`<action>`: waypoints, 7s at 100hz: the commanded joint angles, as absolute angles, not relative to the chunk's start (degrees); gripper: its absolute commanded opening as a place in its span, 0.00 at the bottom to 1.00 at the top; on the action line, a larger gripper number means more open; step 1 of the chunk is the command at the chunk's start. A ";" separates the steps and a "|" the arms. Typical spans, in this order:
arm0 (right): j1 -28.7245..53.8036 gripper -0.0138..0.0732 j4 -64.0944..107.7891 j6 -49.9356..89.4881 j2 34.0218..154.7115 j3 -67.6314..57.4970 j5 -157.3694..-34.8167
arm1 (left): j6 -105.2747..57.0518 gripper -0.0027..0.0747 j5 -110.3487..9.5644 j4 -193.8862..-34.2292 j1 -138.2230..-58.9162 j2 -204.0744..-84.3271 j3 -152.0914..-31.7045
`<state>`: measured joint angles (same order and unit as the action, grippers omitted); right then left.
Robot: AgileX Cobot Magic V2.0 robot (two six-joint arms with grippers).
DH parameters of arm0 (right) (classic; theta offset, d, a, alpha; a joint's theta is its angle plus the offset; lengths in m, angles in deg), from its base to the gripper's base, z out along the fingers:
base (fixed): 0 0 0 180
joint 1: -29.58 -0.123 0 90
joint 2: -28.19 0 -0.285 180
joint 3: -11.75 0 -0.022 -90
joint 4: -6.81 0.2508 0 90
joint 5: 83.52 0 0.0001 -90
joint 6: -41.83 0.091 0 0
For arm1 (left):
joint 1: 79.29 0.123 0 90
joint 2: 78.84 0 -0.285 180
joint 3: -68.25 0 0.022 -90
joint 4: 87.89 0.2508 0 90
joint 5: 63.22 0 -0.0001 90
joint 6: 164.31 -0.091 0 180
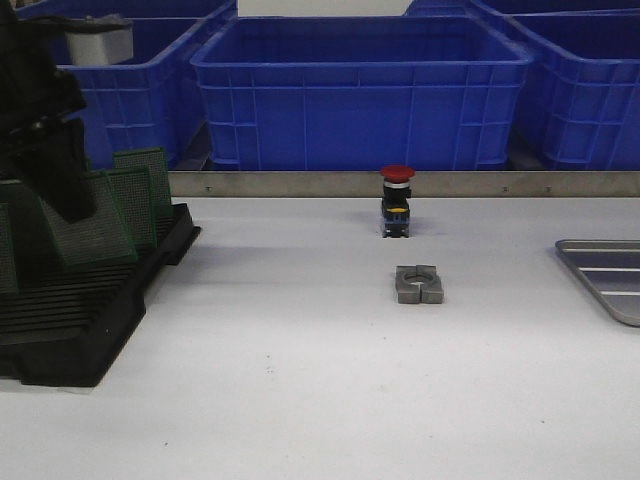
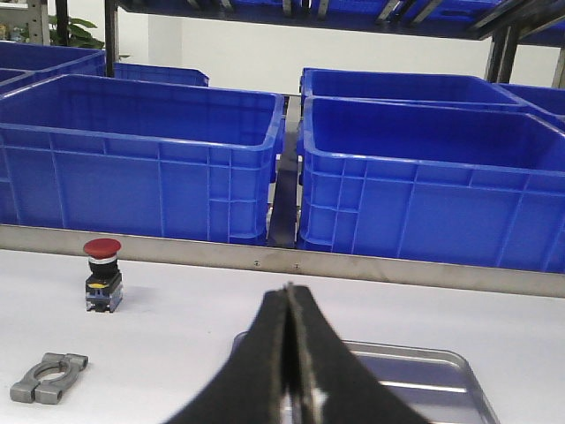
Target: Place circuit board on tray
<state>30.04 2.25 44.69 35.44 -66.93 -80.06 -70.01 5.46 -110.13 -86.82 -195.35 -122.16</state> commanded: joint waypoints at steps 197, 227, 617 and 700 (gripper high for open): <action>29.92 0.14 3.48 50.51 67.70 -18.11 -128.94 | -54.38 0.01 9.88 -144.32 -106.65 -185.70 -126.78; 29.92 0.71 3.86 50.51 68.79 -18.11 -128.60 | -54.38 0.01 9.88 -144.32 -106.65 -185.70 -126.78; 47.49 0.08 41.42 3.58 130.87 15.28 -155.26 | -54.24 0.73 9.52 -144.32 -106.65 -185.70 -126.78; 50.03 0.08 44.34 7.53 150.09 15.28 -151.69 | -54.24 0.73 9.42 -144.32 -106.65 -185.70 -126.78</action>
<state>49.71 42.05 7.65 152.28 13.59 -150.56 -54.56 6.50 -140.54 -106.23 -188.84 -125.21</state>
